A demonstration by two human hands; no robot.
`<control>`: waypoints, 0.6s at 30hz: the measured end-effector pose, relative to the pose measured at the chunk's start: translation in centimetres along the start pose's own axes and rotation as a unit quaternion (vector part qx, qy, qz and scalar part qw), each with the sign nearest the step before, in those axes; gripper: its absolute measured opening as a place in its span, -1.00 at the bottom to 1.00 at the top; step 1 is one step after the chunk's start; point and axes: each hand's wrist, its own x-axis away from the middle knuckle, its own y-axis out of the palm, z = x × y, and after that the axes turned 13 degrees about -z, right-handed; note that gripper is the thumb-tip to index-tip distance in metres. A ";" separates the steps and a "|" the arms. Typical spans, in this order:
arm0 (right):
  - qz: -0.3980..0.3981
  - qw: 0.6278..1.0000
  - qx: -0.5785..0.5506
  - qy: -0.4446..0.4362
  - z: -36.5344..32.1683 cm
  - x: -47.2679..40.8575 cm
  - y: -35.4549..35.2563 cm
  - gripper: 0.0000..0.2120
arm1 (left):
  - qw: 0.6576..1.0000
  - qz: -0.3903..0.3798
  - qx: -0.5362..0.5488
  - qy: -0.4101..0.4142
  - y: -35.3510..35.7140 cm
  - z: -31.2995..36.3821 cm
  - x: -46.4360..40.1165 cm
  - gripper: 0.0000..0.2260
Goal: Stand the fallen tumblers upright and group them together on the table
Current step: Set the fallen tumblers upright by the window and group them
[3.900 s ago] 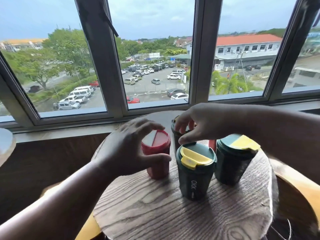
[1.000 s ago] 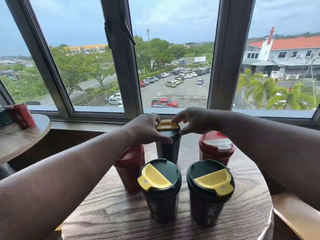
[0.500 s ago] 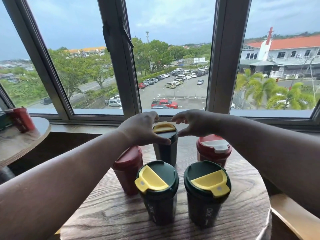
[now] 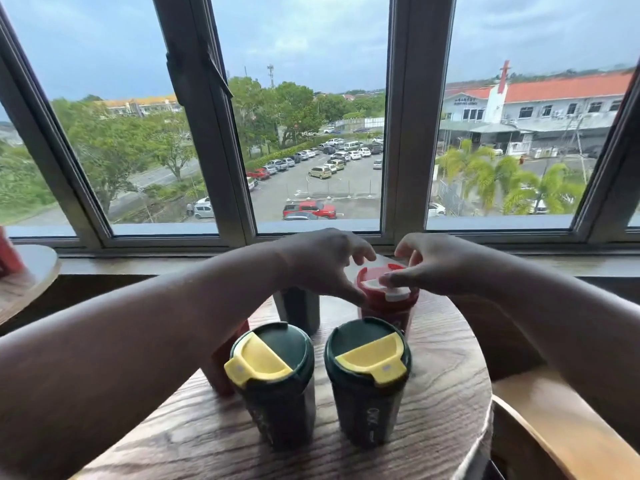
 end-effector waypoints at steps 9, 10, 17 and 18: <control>-0.058 0.987 -0.147 -0.010 1.4 -0.3 1.5 -0.40 | 0.995 -0.088 0.042 0.023 -0.7 0.9 -2.7 -0.30; -0.054 0.986 -0.154 -0.018 1.3 -0.4 1.6 -0.45 | 0.994 -0.088 0.056 0.024 -0.6 0.8 -2.6 -0.27; -0.061 0.982 -0.170 -0.054 -0.5 -1.2 2.2 -0.48 | 0.995 -0.064 0.075 0.006 -0.4 -1.0 -0.9 -0.17; -0.062 0.981 -0.172 -0.060 -1.0 -1.4 2.3 -0.48 | 0.996 -0.060 0.069 -0.004 -0.3 -1.3 -0.6 -0.16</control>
